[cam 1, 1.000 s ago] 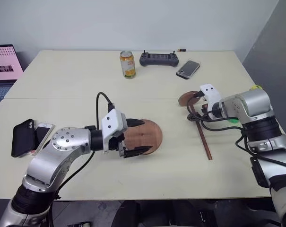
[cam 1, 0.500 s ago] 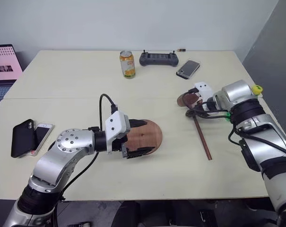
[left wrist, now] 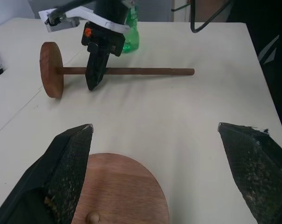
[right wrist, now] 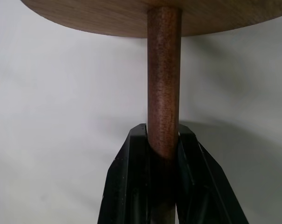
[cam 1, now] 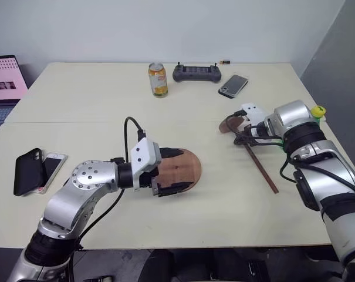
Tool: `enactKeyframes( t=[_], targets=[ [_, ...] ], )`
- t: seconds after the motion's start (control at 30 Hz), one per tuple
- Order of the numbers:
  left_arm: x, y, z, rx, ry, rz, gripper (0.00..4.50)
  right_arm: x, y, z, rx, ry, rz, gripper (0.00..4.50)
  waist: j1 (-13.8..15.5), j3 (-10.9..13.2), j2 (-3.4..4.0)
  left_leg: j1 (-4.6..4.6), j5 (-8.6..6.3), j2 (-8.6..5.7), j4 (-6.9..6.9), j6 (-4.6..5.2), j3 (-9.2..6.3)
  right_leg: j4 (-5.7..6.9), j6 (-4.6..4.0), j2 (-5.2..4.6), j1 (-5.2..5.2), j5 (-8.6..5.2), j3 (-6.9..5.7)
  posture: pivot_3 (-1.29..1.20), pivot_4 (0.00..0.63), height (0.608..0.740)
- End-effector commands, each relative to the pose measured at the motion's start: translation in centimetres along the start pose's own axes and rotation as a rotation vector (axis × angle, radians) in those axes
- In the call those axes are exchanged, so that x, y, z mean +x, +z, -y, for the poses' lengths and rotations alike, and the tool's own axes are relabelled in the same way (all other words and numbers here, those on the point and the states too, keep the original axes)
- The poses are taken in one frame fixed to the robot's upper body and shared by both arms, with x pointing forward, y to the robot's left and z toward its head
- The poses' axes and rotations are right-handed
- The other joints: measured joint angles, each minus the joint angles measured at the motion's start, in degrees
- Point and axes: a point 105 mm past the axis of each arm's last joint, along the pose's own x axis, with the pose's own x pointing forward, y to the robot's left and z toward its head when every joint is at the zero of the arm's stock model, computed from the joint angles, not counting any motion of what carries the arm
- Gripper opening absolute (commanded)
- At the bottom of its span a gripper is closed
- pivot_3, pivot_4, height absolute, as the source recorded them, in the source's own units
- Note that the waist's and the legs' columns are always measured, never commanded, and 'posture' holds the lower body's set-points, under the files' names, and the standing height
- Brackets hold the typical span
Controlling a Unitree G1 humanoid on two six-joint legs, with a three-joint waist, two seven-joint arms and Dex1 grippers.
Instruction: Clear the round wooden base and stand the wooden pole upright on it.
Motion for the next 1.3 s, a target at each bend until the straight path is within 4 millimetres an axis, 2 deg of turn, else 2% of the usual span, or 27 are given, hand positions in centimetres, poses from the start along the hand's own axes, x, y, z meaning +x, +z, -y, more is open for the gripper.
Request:
enactKeyframes(
  t=[0.03, 0.1, 0.23, 0.33, 0.37, 0.47, 0.6, 0.77, 1.03, 1.3],
  targets=[
    [-1.7, 0.5, -0.7, 0.029, 0.05, 0.005, 4.5, -3.6, 4.1, -1.5, -0.013, 0.067, 0.155, 0.26, 0.0, 0.0, 0.01, -0.02, 0.0, 0.0, 0.0, 0.0, 0.0, 0.0, 0.0, 0.0, -0.03, 0.0, 0.01, 0.0, 0.15, 0.74],
    [-3.3, -0.2, -1.0, 0.012, 0.097, -0.035, 4.5, -6.2, 6.5, -4.5, -0.135, 0.188, 0.322, 0.26, -0.1, 0.0, 0.05, -0.03, 0.0, 0.01, -0.02, 0.0, -0.01, 0.01, 0.0, 0.0, -0.06, 0.0, 0.0, 0.0, 0.15, 0.74],
    [-5.5, -1.2, -0.9, -0.015, 0.156, -0.084, 4.5, -10.9, 8.4, -9.5, -0.273, 0.386, 0.649, 0.26, -0.5, 0.0, 0.07, -0.21, 0.0, 0.05, -0.08, 0.0, -0.06, 0.01, 0.0, 0.03, -0.27, 0.0, -0.03, 0.0, 0.15, 0.74],
    [-6.2, -1.4, -0.8, -0.019, 0.176, -0.097, 4.5, -12.3, 8.1, -10.8, -0.282, 0.447, 0.768, 0.26, -0.5, 0.0, 0.05, -0.25, -0.01, 0.06, -0.06, 0.0, -0.11, 0.0, 0.0, 0.02, -0.26, 0.0, -0.07, 0.0, 0.15, 0.74],
    [-7.0, -1.4, -0.6, -0.027, 0.194, -0.112, 4.5, -13.2, 7.8, -12.3, -0.3, 0.52, 0.884, 0.26, -0.3, 0.0, 0.03, -0.24, -0.01, 0.05, -0.03, 0.0, -0.11, 0.01, 0.01, 0.01, -0.23, 0.01, -0.07, 0.0, 0.15, 0.74],
    [-8.7, -1.7, -0.1, -0.025, 0.223, -0.16, 4.5, -14.9, 6.3, -15.3, -0.411, 0.554, 1.173, 0.26, -0.4, 0.0, -0.07, -0.23, -0.01, 0.04, -0.05, 0.0, -0.17, 0.0, 0.02, 0.0, -0.22, 0.01, -0.08, 0.0, 0.15, 0.74],
    [-9.5, -1.7, 0.5, -0.05, 0.201, -0.175, 4.5, -13.8, 3.9, -18.2, -0.569, 0.581, 1.294, 0.26, -0.3, 0.0, 0.03, -0.25, -0.01, -0.01, -0.01, 0.0, -0.16, 0.02, 0.03, -0.02, -0.23, 0.01, -0.08, 0.0, 0.15, 0.74],
    [-9.8, -2.0, 0.5, -0.052, 0.183, -0.208, 4.5, -12.2, 2.6, -20.3, -0.566, 0.677, 1.361, 0.26, -1.0, 0.0, 0.02, 0.0, 0.0, 0.03, -0.07, 0.0, -0.16, 0.08, 0.02, 0.03, -0.11, 0.0, -0.07, 0.0, 0.15, 0.74],
    [-9.0, -2.2, 1.2, -0.05, 0.134, -0.246, 4.5, -9.3, 1.9, -21.8, -0.559, 0.741, 1.347, 0.26, -1.0, 0.0, 0.01, 0.09, 0.0, 0.04, -0.06, 0.0, -0.2, 0.05, 0.01, 0.04, 0.01, 0.0, -0.1, 0.0, 0.15, 0.74],
    [-9.0, -2.7, 1.7, -0.059, 0.135, -0.264, 4.5, -7.4, 1.7, -22.4, -0.55, 0.759, 1.31, 0.26, -1.0, 0.0, 0.02, 0.11, 0.0, 0.05, -0.07, -0.01, -0.2, 0.05, 0.01, 0.04, 0.02, 0.0, -0.09, 0.0, 0.15, 0.74]
  ],
)
